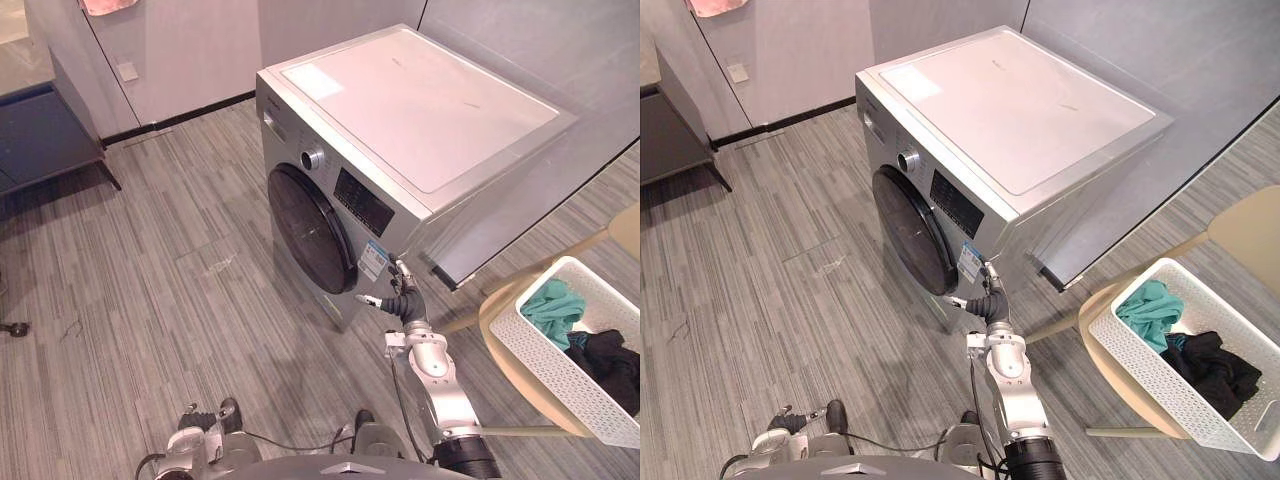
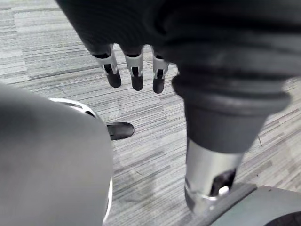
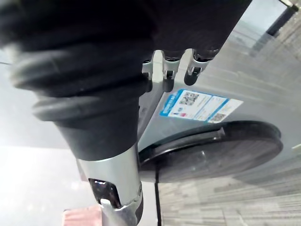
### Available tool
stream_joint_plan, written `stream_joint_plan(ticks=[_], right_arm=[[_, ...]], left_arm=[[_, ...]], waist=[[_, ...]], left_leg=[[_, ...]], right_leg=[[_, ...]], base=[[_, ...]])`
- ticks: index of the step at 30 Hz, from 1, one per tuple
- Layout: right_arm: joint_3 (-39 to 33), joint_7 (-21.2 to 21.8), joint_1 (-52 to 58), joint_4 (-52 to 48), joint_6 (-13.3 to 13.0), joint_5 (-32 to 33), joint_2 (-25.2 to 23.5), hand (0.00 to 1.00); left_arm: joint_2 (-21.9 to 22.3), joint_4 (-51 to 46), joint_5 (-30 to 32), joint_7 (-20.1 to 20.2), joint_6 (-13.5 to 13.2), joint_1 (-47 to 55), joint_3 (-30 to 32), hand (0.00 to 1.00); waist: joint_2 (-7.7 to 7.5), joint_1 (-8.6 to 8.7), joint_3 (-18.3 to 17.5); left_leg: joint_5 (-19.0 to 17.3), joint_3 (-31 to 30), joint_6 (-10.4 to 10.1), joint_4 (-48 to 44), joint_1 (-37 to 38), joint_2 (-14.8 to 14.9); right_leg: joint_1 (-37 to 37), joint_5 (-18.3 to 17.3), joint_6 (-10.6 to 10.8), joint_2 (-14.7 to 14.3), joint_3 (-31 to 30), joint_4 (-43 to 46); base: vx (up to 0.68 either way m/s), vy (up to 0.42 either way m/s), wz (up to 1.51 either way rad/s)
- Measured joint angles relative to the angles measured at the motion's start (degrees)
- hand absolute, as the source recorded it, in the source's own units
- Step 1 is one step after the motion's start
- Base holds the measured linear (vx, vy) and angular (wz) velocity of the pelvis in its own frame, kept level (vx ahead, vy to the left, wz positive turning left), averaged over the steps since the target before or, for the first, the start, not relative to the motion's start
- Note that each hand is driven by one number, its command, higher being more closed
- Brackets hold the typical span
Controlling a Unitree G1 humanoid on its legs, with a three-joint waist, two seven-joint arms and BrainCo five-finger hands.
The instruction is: Pick up the laundry basket with both hands and put the clothes into the washing machine.
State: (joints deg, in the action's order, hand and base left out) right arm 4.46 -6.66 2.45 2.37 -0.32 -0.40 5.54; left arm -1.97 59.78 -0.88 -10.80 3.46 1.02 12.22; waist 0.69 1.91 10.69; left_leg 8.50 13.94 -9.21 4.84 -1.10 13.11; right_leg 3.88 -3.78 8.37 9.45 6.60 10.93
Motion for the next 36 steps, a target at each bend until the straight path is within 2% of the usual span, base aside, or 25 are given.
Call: stream_joint_plan(ticks=[2,4,6,9,12,15,20,22,30,36], right_arm=[[1.7,0.3,-0.4,1.1,0.0,0.0,-0.4,0.00],[4.6,0.4,-1.6,3.6,0.0,0.0,-0.7,0.00],[6.7,0.7,-3.5,6.4,0.2,0.0,-0.8,0.00],[8.0,1.3,-7.2,9.0,0.3,0.1,-1.1,0.00],[7.8,1.1,-12.4,14.1,0.5,0.1,-0.5,0.00],[7.0,0.8,-15.4,17.8,0.8,0.2,-0.1,0.00],[3.8,-0.2,-21.2,21.7,1.7,0.2,0.8,0.00],[1.2,-1.8,-23.8,21.9,1.8,0.1,1.7,0.00],[-3.0,-5.3,-26.8,21.9,2.6,0.1,2.9,0.00],[-3.4,-6.5,-33.3,24.0,3.8,0.4,2.9,0.00]], left_arm=[[-0.6,-0.1,0.2,0.0,0.1,-0.1,-0.2,0.00],[-1.8,-0.2,0.8,0.0,0.3,-0.8,-1.3,0.00],[-2.1,-0.2,1.2,0.0,0.4,-1.2,-2.3,0.00],[-2.1,-0.6,1.6,-0.1,0.4,-1.4,-3.7,0.00],[-1.7,-0.8,1.7,-0.5,0.3,-1.6,-5.4,0.00],[-1.3,-0.8,1.7,-0.8,0.3,-1.9,-6.2,0.00],[-1.4,-1.9,1.7,-1.3,0.3,-1.9,-8.0,0.00],[-1.3,-2.6,1.7,-1.3,0.1,-1.9,-8.8,0.00],[-1.3,-3.1,1.6,-1.5,-0.3,-1.9,-10.4,0.00],[-1.3,-5.1,1.0,-1.6,-0.5,-1.9,-13.0,0.00]], waist=[[-0.20,0.07,0.1],[-1.41,-0.28,0.4],[-1.47,-0.80,0.5],[-0.37,-1.12,1.1],[1.60,-0.99,2.3],[2.75,-1.05,2.9],[3.61,-1.27,3.6],[4.29,-1.54,4.0],[5.95,-1.42,5.1],[6.93,-2.01,6.0]], left_leg=[[0.4,0.1,0.1,0.0,-0.6,-0.3],[0.7,0.1,0.1,0.0,-1.9,-0.4],[0.7,0.3,0.0,-0.3,-2.0,-0.8],[0.8,0.3,-0.1,-0.3,-2.2,-0.9],[0.8,0.2,-0.1,0.0,-2.6,-0.9],[0.8,0.2,-0.1,0.1,-2.9,-0.9],[0.8,0.1,-0.1,0.1,-3.8,-0.9],[1.1,0.1,0.0,0.1,-4.7,-0.9],[1.3,0.1,0.1,0.1,-6.2,-0.9],[4.5,0.2,-0.4,0.0,-8.9,-0.8]], right_leg=[[0.1,0.5,-0.2,0.2,-0.1,-0.9],[0.2,2.2,0.3,0.2,0.2,-2.7],[0.1,2.6,0.5,0.4,0.1,-3.7],[0.0,2.6,0.5,0.5,0.2,-4.2],[0.2,2.6,0.5,0.5,0.4,-4.4],[0.4,2.6,0.5,0.4,0.5,-4.5],[1.3,2.9,0.6,0.5,0.5,-4.5],[2.1,3.3,0.6,0.5,0.5,-4.7],[3.3,4.0,0.8,0.5,0.6,-5.5],[6.0,5.0,0.3,0.4,0.1,-5.4]], base=[[0.10,0.018,-0.01],[0.10,0.023,0.02],[0.10,0.026,-0.04],[0.05,0.015,-0.01],[0.00,0.000,0.00],[0.00,0.000,0.00],[0.00,0.000,0.00],[0.00,0.000,0.00],[0.00,0.000,-0.01],[-0.03,-0.012,-0.02]])
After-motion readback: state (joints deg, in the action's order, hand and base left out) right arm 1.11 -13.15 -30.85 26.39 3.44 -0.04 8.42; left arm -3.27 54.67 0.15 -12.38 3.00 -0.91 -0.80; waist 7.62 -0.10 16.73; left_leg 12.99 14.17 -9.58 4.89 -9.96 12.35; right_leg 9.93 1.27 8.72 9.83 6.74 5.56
